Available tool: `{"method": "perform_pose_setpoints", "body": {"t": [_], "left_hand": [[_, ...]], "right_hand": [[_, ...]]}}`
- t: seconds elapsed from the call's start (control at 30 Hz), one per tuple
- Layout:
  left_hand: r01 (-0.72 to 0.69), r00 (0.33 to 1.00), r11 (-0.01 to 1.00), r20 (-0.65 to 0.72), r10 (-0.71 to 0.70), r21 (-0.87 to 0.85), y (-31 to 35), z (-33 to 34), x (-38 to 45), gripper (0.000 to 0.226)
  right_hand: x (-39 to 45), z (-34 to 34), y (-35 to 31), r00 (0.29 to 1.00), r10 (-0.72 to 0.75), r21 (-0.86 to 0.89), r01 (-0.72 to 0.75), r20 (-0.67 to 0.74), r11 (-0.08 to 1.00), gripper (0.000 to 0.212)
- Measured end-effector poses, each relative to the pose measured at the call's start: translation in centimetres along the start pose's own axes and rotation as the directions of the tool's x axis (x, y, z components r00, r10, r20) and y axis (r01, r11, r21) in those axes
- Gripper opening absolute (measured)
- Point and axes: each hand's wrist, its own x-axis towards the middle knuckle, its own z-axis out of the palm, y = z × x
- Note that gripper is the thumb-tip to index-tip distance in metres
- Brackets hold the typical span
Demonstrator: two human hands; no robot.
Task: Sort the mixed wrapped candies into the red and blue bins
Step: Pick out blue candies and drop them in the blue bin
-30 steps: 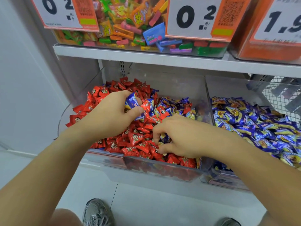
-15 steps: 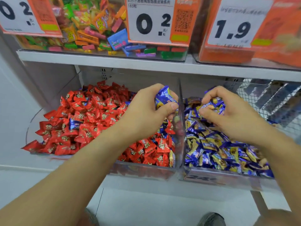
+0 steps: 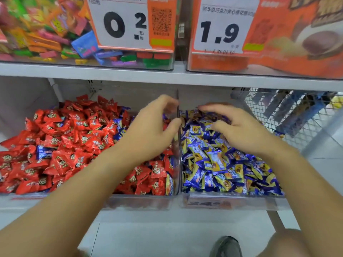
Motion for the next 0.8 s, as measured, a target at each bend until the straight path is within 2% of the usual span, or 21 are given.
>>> {"method": "perform_pose_setpoints", "body": {"t": [0.07,0.13,0.17,0.23,0.33,0.4,0.47,0.5,0.53,0.57,0.63,0.7,0.77,0.8], "left_hand": [[0.047,0.996,0.983,0.066,-0.06,0.176,-2.5,-1.2,-0.3,0.034],[0.038,0.974,0.929,0.194,-0.117,0.368,-4.8,-1.9,-0.7,0.038],[0.025,0.956,0.903,0.252,-0.146,0.429,-5.7,-2.2,-1.1,0.041],[0.012,0.93,0.877,0.318,-0.187,0.481,-6.6,-2.5,-1.7,0.04],[0.012,0.933,0.879,0.311,-0.181,0.477,-7.2,-3.2,-2.1,0.038],[0.01,0.937,0.875,0.301,-0.177,0.484,-7.5,-3.8,-2.3,0.04],[0.018,0.941,0.885,0.291,-0.172,0.465,-7.7,-4.1,-2.4,0.04],[0.028,0.943,0.894,0.284,-0.171,0.446,-7.8,-4.3,-2.5,0.04],[0.036,0.946,0.903,0.276,-0.168,0.428,-7.9,-4.4,-2.6,0.04],[0.045,0.949,0.909,0.267,-0.169,0.415,-7.9,-4.5,-2.7,0.04],[0.063,0.953,0.914,0.249,-0.174,0.401,-8.0,-4.6,-3.0,0.041],[0.077,0.955,0.918,0.235,-0.18,0.389,-8.1,-4.7,-3.2,0.043],[0.086,0.957,0.921,0.227,-0.183,0.381,-8.2,-4.8,-3.3,0.046],[0.093,0.957,0.923,0.222,-0.186,0.374,-8.3,-4.8,-3.3,0.047]], "right_hand": [[0.1,1.0,-0.2,0.989,0.001,-0.164,0.023,0.145,0.986,0.047],[0.6,2.7,0.0,0.956,0.095,-0.406,0.027,0.277,0.914,0.052],[1.1,3.3,0.1,0.946,0.146,-0.474,0.009,0.289,0.881,0.052],[2.1,3.7,0.3,0.961,0.168,-0.496,-0.037,0.221,0.868,0.049],[2.5,3.1,-1.5,0.999,-0.049,-0.379,0.049,0.01,0.924,0.046],[2.3,3.6,-4.4,0.966,-0.244,-0.259,0.215,-0.084,0.942,0.036],[2.9,5.1,-7.5,0.921,-0.387,-0.239,0.365,-0.048,0.9,0.022],[3.6,5.8,-8.8,0.913,-0.406,-0.247,0.4,0.03,0.882,0.02],[4.8,6.5,-9.7,0.916,-0.377,-0.281,0.401,0.137,0.872,0.024],[6.2,7.0,-10.4,0.92,-0.295,-0.345,0.372,0.257,0.861,0.036],[9.3,8.0,-10.8,0.889,-0.049,-0.495,0.298,0.455,0.816,0.086],[12.0,9.3,-10.1,0.828,0.185,-0.623,0.232,0.53,0.748,0.124],[14.0,10.8,-9.2,0.776,0.32,-0.711,0.223,0.543,0.667,0.136],[14.5,11.6,-8.7,0.76,0.342,-0.725,0.236,0.553,0.647,0.138]]}}
